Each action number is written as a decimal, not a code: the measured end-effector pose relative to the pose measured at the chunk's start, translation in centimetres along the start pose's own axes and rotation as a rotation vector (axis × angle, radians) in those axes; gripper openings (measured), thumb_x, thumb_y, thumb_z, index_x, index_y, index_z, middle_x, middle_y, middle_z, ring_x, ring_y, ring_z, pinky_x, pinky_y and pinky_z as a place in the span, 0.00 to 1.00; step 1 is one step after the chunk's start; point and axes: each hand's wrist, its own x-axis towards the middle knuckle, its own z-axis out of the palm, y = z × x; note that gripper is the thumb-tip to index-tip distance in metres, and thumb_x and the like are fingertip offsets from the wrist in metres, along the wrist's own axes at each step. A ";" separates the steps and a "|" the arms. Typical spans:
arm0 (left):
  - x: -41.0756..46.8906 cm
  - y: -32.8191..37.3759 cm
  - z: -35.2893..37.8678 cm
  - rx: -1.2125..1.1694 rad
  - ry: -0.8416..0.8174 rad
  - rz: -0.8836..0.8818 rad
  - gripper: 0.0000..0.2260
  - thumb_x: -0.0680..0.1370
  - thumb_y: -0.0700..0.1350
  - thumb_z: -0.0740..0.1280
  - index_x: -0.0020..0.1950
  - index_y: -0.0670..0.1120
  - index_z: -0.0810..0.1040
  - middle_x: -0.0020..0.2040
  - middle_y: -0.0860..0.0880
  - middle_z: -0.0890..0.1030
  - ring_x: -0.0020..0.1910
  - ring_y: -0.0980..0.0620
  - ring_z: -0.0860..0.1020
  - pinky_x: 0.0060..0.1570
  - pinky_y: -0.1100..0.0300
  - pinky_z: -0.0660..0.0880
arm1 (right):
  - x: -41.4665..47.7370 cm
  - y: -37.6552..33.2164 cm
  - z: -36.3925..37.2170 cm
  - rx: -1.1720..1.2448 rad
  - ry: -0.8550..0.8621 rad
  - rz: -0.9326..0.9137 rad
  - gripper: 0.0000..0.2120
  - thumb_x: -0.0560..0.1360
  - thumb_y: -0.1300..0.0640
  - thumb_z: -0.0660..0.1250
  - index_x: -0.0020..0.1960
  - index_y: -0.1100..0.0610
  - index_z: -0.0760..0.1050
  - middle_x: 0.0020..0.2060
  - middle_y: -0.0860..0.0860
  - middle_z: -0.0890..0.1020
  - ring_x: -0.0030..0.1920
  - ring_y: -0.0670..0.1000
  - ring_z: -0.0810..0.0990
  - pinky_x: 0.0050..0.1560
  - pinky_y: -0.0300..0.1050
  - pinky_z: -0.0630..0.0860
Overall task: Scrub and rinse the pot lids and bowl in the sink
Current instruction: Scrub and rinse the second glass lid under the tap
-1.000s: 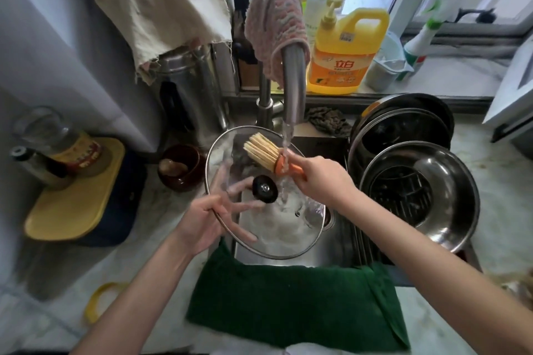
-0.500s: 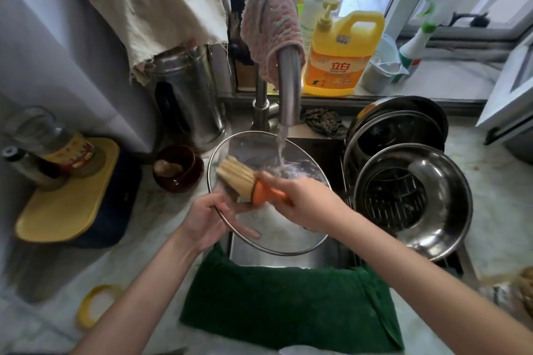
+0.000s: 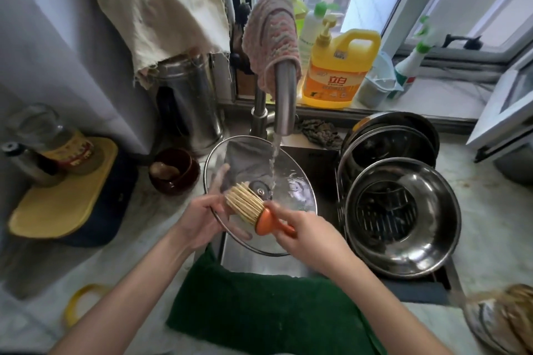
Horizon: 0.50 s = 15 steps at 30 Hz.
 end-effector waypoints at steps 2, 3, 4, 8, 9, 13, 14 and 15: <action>-0.2 0.3 -0.4 0.007 -0.013 0.010 0.45 0.63 0.36 0.58 0.75 0.66 0.52 0.70 0.44 0.70 0.60 0.35 0.76 0.42 0.30 0.75 | 0.6 1.8 -0.4 -0.117 0.026 0.068 0.28 0.77 0.48 0.60 0.73 0.34 0.56 0.48 0.49 0.82 0.40 0.51 0.79 0.40 0.46 0.75; -0.2 0.5 -0.4 0.027 -0.027 0.013 0.45 0.63 0.35 0.57 0.74 0.67 0.52 0.71 0.44 0.68 0.61 0.34 0.75 0.42 0.29 0.75 | 1.5 2.4 -0.4 -0.120 0.074 0.097 0.28 0.77 0.48 0.60 0.73 0.34 0.55 0.48 0.51 0.82 0.42 0.52 0.80 0.41 0.47 0.76; -0.3 0.7 -0.3 0.052 -0.045 0.011 0.44 0.64 0.34 0.56 0.74 0.68 0.53 0.72 0.44 0.67 0.62 0.34 0.75 0.42 0.29 0.75 | 2.5 2.7 -0.2 -0.082 0.126 0.121 0.28 0.78 0.48 0.60 0.74 0.34 0.55 0.47 0.52 0.82 0.42 0.54 0.80 0.41 0.48 0.77; -0.5 0.6 0.3 0.126 -0.042 0.018 0.43 0.65 0.33 0.55 0.71 0.70 0.56 0.71 0.46 0.68 0.62 0.35 0.75 0.43 0.30 0.74 | 5.8 3.8 -0.2 -0.056 0.253 0.211 0.27 0.78 0.50 0.58 0.75 0.40 0.56 0.49 0.57 0.82 0.46 0.59 0.81 0.43 0.50 0.76; -0.5 0.6 0.3 0.126 -0.025 0.028 0.43 0.65 0.33 0.56 0.72 0.69 0.55 0.71 0.46 0.68 0.62 0.35 0.75 0.43 0.29 0.74 | 5.9 4.6 -0.6 -0.079 0.236 0.251 0.26 0.78 0.50 0.58 0.75 0.42 0.57 0.51 0.57 0.82 0.48 0.60 0.80 0.45 0.51 0.76; -0.5 0.3 0.3 0.068 0.072 0.094 0.45 0.64 0.33 0.56 0.74 0.67 0.51 0.71 0.46 0.68 0.62 0.34 0.74 0.42 0.27 0.73 | 3.1 6.8 -1.0 -0.018 0.033 0.289 0.26 0.78 0.51 0.61 0.75 0.45 0.61 0.58 0.55 0.80 0.55 0.56 0.80 0.54 0.51 0.77; -0.4 -0.1 0.3 0.074 0.103 0.112 0.45 0.66 0.32 0.56 0.74 0.67 0.50 0.71 0.46 0.68 0.62 0.35 0.75 0.41 0.28 0.74 | 1.7 6.8 -0.8 0.031 -0.053 0.252 0.26 0.78 0.51 0.63 0.74 0.44 0.62 0.59 0.54 0.81 0.55 0.54 0.80 0.55 0.49 0.77; -0.2 -0.6 0.4 0.082 0.131 0.128 0.44 0.67 0.32 0.56 0.74 0.67 0.50 0.72 0.46 0.66 0.61 0.37 0.76 0.40 0.30 0.75 | 0.4 6.8 -0.6 0.104 -0.142 0.208 0.25 0.78 0.51 0.63 0.74 0.43 0.62 0.56 0.51 0.82 0.51 0.49 0.81 0.52 0.46 0.78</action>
